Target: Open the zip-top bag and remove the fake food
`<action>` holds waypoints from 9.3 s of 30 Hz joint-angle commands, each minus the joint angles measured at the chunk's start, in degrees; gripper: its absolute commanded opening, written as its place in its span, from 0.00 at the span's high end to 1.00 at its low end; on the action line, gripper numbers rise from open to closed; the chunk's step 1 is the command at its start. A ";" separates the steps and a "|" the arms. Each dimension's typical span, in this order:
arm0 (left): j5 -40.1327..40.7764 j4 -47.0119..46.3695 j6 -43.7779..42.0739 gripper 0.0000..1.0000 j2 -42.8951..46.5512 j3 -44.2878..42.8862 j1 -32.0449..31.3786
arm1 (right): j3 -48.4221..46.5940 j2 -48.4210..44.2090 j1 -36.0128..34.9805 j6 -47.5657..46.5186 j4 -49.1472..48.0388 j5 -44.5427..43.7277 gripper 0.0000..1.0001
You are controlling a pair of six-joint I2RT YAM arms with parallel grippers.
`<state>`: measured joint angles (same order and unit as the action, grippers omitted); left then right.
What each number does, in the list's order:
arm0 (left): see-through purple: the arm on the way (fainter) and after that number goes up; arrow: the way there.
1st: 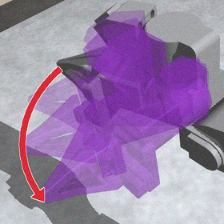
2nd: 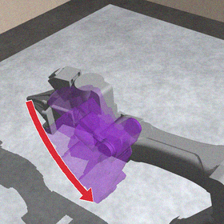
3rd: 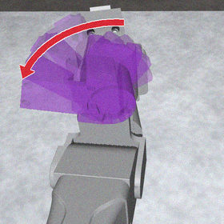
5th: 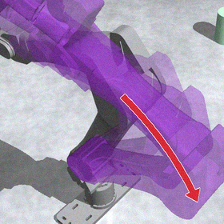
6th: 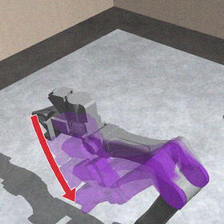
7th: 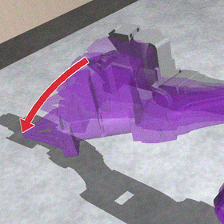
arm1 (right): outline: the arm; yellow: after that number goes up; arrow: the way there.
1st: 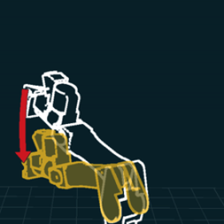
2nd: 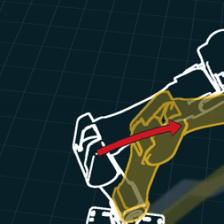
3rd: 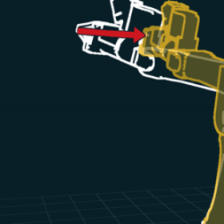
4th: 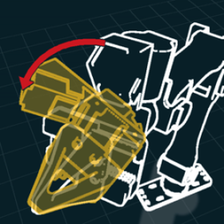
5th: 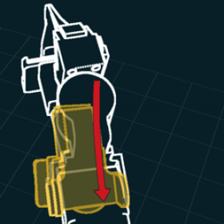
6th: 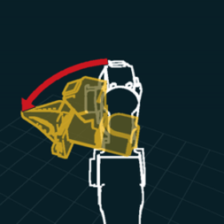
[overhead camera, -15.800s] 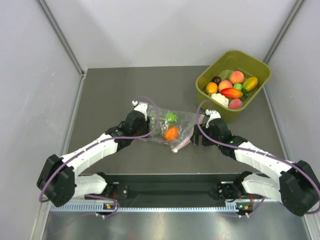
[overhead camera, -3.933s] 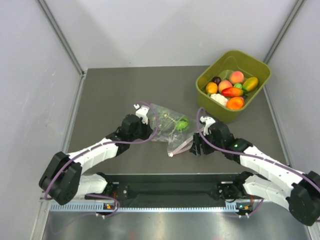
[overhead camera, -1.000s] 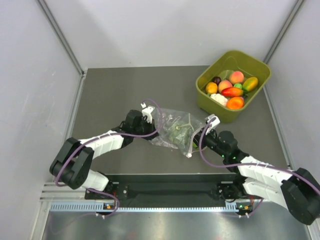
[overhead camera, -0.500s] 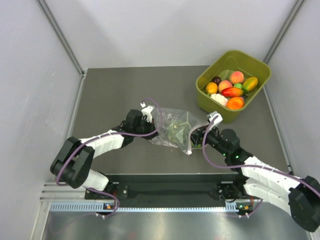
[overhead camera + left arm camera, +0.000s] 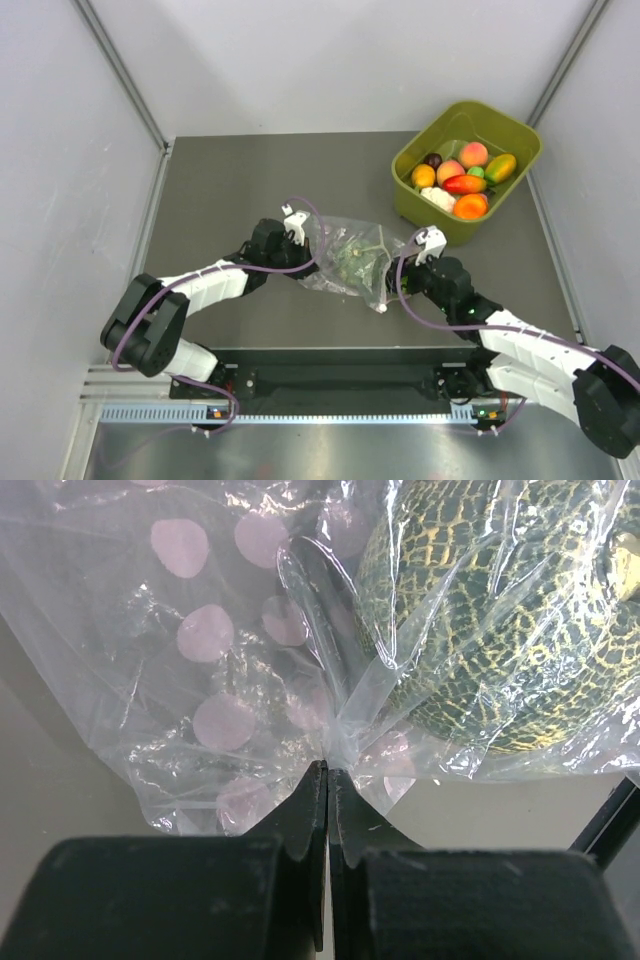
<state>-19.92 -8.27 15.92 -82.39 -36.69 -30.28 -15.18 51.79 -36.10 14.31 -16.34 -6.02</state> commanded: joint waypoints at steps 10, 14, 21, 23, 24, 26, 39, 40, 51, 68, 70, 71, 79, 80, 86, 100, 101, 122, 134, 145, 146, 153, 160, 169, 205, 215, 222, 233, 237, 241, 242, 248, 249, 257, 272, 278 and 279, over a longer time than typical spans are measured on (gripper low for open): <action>-1.88 -3.50 -0.72 1.00 1.35 -0.05 0.23 | -5.91 10.34 0.24 2.83 2.01 -5.76 0.12; -1.87 -3.50 -0.80 1.00 1.53 0.12 0.31 | -6.88 12.72 0.24 3.62 2.45 -5.93 0.12; -1.52 -3.24 -0.89 1.00 2.14 0.39 0.22 | -10.04 17.99 -0.55 5.64 6.49 -5.41 0.18; -1.35 -3.07 -0.89 1.00 2.41 0.39 0.23 | -10.48 19.40 -0.99 6.52 7.19 -5.23 0.28; -1.00 -2.98 -0.89 1.00 2.50 0.56 0.22 | -10.66 19.58 -1.17 6.96 8.15 -5.58 0.38; -0.21 -2.63 -0.72 1.00 2.50 0.48 0.31 | -10.66 18.26 -1.52 8.10 9.21 -5.93 0.46; 5.68 1.15 0.16 1.00 2.23 -0.75 0.49 | -10.49 -0.98 -1.78 9.51 27.14 -10.32 0.52; 5.68 1.33 0.34 1.00 2.23 -0.75 0.57 | -10.57 -1.86 -1.78 9.43 28.02 -10.59 0.52; 5.33 1.77 0.69 1.00 3.81 -0.32 1.19 | -18.90 -12.94 -1.70 8.02 40.41 -13.84 0.54; 4.01 1.16 0.95 1.00 5.13 1.09 1.37 | -49.32 3.74 19.44 -8.33 35.08 -1.54 0.52; 3.75 0.89 0.95 1.00 5.66 1.35 1.37 | -52.84 10.39 28.14 -7.54 32.44 4.77 0.54; 3.58 0.80 0.95 1.00 5.66 1.35 1.37 | -55.46 12.61 29.67 -7.54 31.81 5.84 0.54; 3.14 0.63 0.78 1.00 5.22 1.18 1.45 | -63.04 29.50 39.25 -6.92 26.19 10.58 0.53; 3.14 0.63 0.69 1.00 5.05 1.09 1.54 | -63.04 30.29 39.43 -7.27 25.49 11.20 0.48; 2.96 0.45 0.69 1.00 4.70 1.09 1.63 | -60.95 31.01 39.88 -8.33 22.85 13.93 0.11; 3.40 0.27 0.78 1.00 6.28 1.79 1.54 | -43.90 11.33 30.23 -6.13 25.20 16.92 0.02; 3.31 0.19 0.86 1.00 6.28 1.79 1.54 | -40.92 9.92 28.38 -6.31 26.52 15.79 0.03; 3.05 -0.25 0.95 1.00 6.10 1.88 1.63 | -22.36 -2.32 1.64 7.93 47.02 -6.11 0.14; 0.06 -3.24 0.43 1.00 4.44 2.41 1.54 | -12.34 4.37 -3.71 9.69 19.44 1.10 0.12; -1.52 -5.88 -2.38 1.00 -3.56 -0.75 -0.04 | -3.46 3.67 -5.56 4.95 -6.94 7.41 0.09; -1.61 -5.96 -2.65 1.00 -4.09 -1.02 -0.30 | -3.37 4.37 -5.56 3.99 -8.17 7.95 0.09; -2.31 -5.88 -4.06 1.00 -5.50 -2.16 -1.88 | -4.33 6.65 -5.65 0.64 -13.71 8.39 0.09; -6.52 -8.86 -4.94 1.00 -6.81 -2.25 -2.76 | -4.86 17.63 -5.56 -1.21 -23.46 13.14 0.09; -4.95 -7.20 -5.90 1.00 -7.96 -3.39 -4.43 | -5.30 20.03 -5.65 -0.15 -27.62 12.62 0.41; 3.84 -5.88 4.11 1.00 -2.51 -0.05 4.35 | -5.65 -12.06 -6.35 1.43 14.93 0.74 1.00; 0.40 -8.78 6.50 0.78 3.10 -0.14 3.83 | -7.32 -9.52 -8.37 1.43 16.78 11.56 1.00; 9.89 4.48 0.78 0.36 16.29 -6.99 -3.54 | -6.71 -8.20 -8.90 2.13 13.18 10.33 1.00; 16.58 5.20 -10.12 0.17 16.39 -7.61 -20.34 | -5.74 -8.11 -8.99 2.22 12.56 11.03 1.00; 15.00 3.09 -10.91 0.16 13.40 -8.57 -21.04 | -5.48 -8.98 -8.99 2.66 13.08 11.30 1.00; 15.70 4.14 -11.70 0.16 8.14 -10.86 -21.22 | -5.30 -9.69 -8.99 2.66 13.35 11.73 1.00; 15.18 3.88 -11.70 0.16 7.43 -11.30 -21.22 | -5.30 -9.69 -8.99 2.66 13.52 12.00 1.00; 14.83 3.35 -11.44 0.49 3.99 -12.70 -21.40 | -5.21 -9.25 -8.99 2.31 13.70 12.52 1.00; 14.39 3.26 -11.44 0.56 3.90 -12.79 -21.40 | -5.21 -9.16 -9.08 2.31 13.70 12.61 1.00; 9.03 2.91 -9.77 0.88 2.76 -14.55 -21.40 | -4.77 -6.70 -8.99 0.99 13.79 13.14 1.00; -5.65 3.36 -1.51 0.95 -1.37 -18.86 -12.97 | -3.89 -4.67 -9.34 0.46 14.49 16.13 1.00; -2.84 0.11 3.32 1.00 -3.92 -19.74 -10.42 | -3.45 -6.70 -10.31 1.07 15.02 19.20 1.00; -3.02 -0.60 4.28 1.00 -4.70 -20.00 -9.98 | -3.37 -6.70 -10.83 1.08 15.11 19.55 1.00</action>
<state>-22.70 -3.25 16.38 -86.00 -53.76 -41.32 -18.76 46.22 -45.12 15.18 -0.56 10.55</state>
